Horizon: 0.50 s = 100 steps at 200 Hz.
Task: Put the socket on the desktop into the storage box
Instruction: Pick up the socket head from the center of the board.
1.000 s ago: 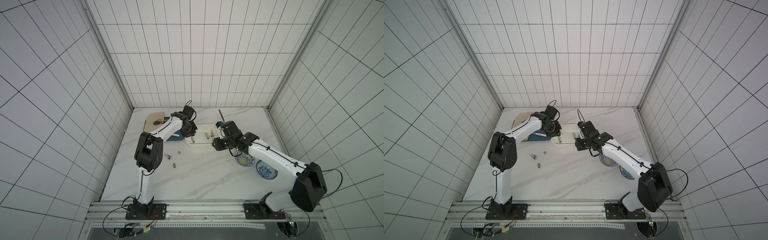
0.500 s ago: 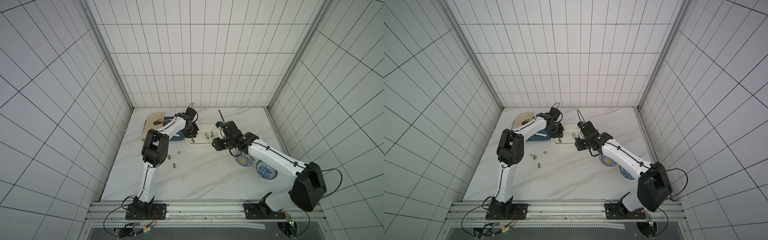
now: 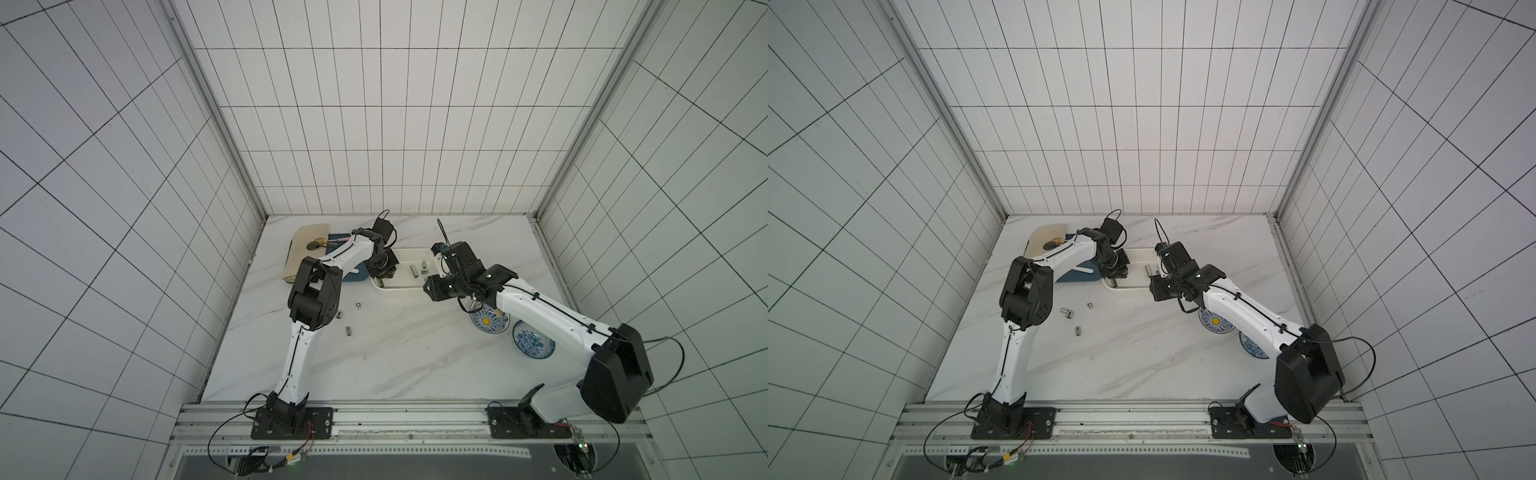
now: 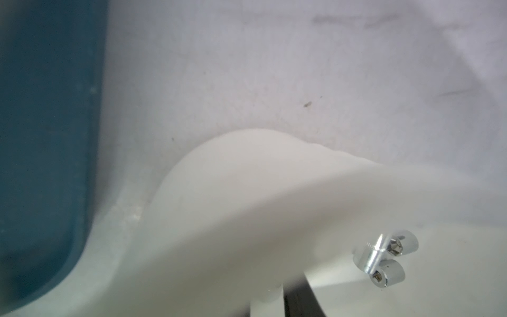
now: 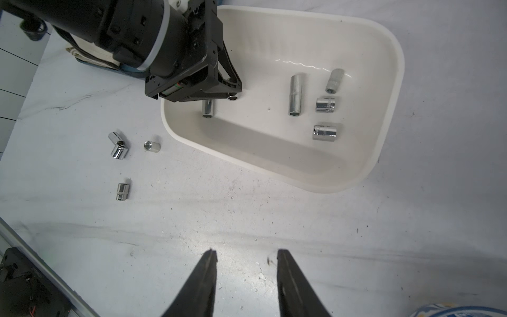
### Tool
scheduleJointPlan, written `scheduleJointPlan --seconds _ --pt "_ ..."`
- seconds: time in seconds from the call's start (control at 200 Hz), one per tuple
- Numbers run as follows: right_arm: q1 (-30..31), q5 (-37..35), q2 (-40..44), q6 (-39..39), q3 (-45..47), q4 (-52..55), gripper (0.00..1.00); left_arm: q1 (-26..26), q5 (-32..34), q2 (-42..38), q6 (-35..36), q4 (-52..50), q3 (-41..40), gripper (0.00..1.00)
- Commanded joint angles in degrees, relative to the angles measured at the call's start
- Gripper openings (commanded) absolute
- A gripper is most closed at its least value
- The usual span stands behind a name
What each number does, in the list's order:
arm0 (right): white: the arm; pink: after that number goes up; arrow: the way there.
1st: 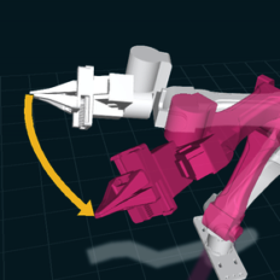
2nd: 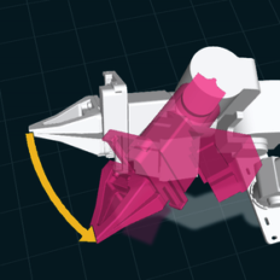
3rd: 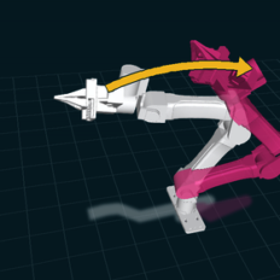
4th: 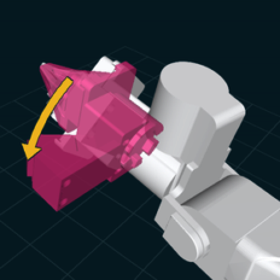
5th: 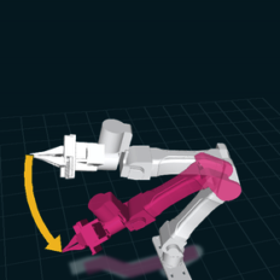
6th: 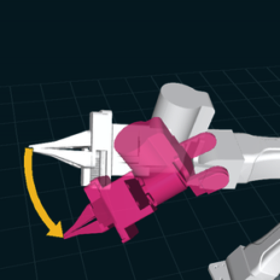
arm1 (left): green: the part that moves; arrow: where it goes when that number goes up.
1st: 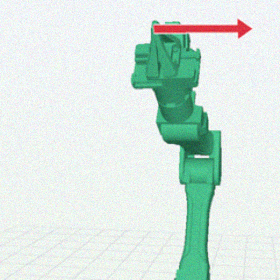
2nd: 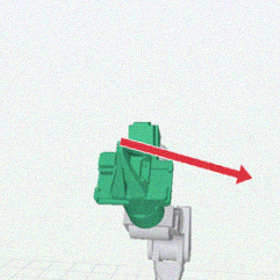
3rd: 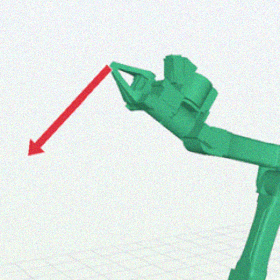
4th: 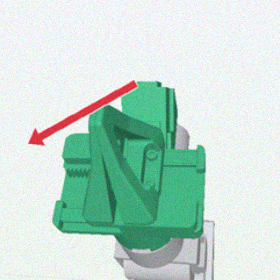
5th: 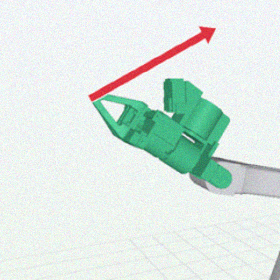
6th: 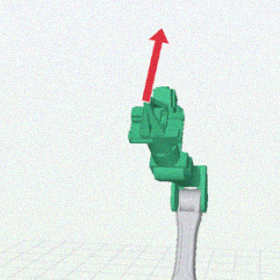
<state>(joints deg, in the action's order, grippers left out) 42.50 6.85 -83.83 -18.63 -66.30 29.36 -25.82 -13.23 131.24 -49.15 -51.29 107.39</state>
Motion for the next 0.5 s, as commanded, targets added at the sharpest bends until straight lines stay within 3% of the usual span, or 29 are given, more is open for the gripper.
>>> scheduleJointPlan --seconds 0.0,0.085,0.495 --pt "0.26 -0.17 -0.1 -0.52 0.6 -0.61 0.4 -0.1 0.3 0.31 0.54 0.5 1.68 0.35" --pt "0.19 -0.08 0.09 -0.66 0.82 -0.71 0.4 -0.35 1.04 -0.27 1.19 0.26 2.06 0.49" --pt "0.3 -0.42 1.38 -0.92 1.35 -0.72 0.41 -1.24 2.51 -5.16 3.43 -0.76 1.86 0.49"
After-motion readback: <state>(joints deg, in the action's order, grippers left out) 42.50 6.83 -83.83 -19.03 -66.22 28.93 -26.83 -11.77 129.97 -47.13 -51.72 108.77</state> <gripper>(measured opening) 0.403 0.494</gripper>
